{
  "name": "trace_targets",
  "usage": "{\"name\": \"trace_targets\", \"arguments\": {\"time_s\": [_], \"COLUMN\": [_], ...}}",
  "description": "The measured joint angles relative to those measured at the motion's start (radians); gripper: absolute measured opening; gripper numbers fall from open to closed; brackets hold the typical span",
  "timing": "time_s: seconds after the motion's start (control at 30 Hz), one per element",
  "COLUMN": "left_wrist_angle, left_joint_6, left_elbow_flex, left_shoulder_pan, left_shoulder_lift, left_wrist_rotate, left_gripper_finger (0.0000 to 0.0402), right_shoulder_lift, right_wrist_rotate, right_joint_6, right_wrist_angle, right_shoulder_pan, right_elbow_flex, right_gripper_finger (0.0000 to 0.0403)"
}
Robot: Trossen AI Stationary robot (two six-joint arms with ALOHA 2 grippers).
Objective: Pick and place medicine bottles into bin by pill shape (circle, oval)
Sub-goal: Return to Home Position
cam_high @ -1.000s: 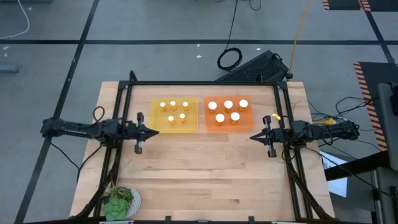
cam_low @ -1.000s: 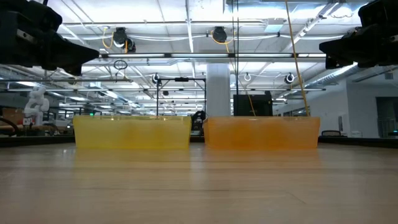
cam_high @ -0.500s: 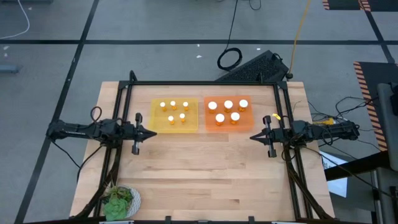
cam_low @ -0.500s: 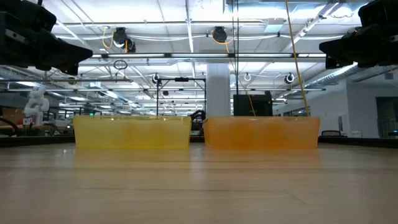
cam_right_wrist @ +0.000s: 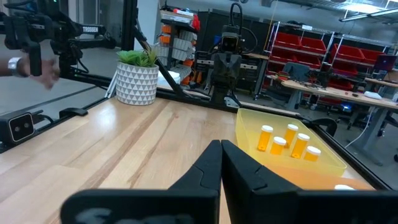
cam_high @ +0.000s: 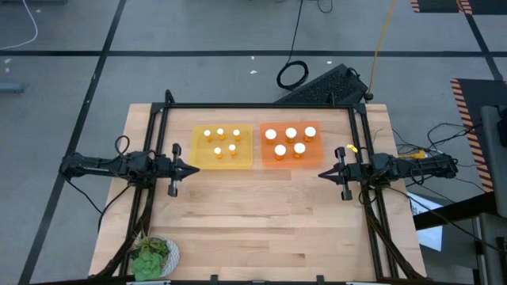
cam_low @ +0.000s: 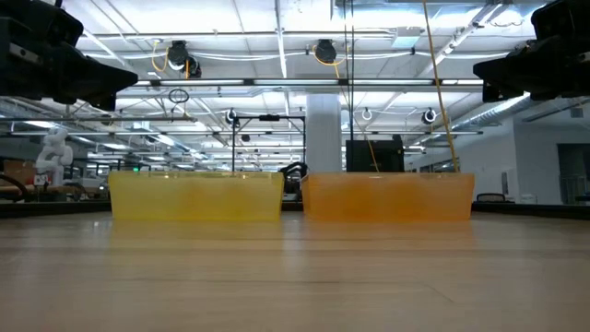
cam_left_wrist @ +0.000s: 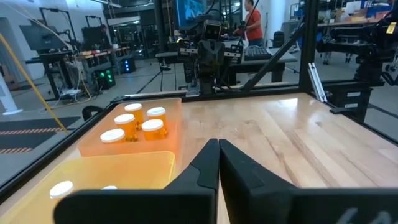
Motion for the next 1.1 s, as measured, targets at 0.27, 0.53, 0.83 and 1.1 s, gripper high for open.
{"name": "trace_targets", "arguments": {"time_s": [0.27,0.53,0.83,1.1], "left_wrist_angle": [0.001,0.002,0.002,0.002], "left_joint_6": [-0.002,-0.001,-0.002,-0.002], "left_elbow_flex": [0.0,0.0,-0.001,-0.001], "left_shoulder_pan": [0.0,0.0,0.0,0.0], "left_shoulder_lift": [0.0,0.0,0.0,0.0], "left_wrist_rotate": [-0.001,-0.001,-0.002,-0.002], "left_gripper_finger": [0.0036,0.0036,0.0035,0.0035], "right_shoulder_lift": [0.0,0.0,0.0,0.0], "right_wrist_rotate": [0.0,0.0,0.0,0.0], "right_joint_6": [0.0,0.0,0.0,0.0], "right_wrist_angle": [0.0,0.0,0.0,0.0], "right_shoulder_pan": [0.0,0.0,0.0,0.0], "right_elbow_flex": [0.0,0.0,0.0,0.0], "right_gripper_finger": [0.0,0.0,0.0,0.0]}}
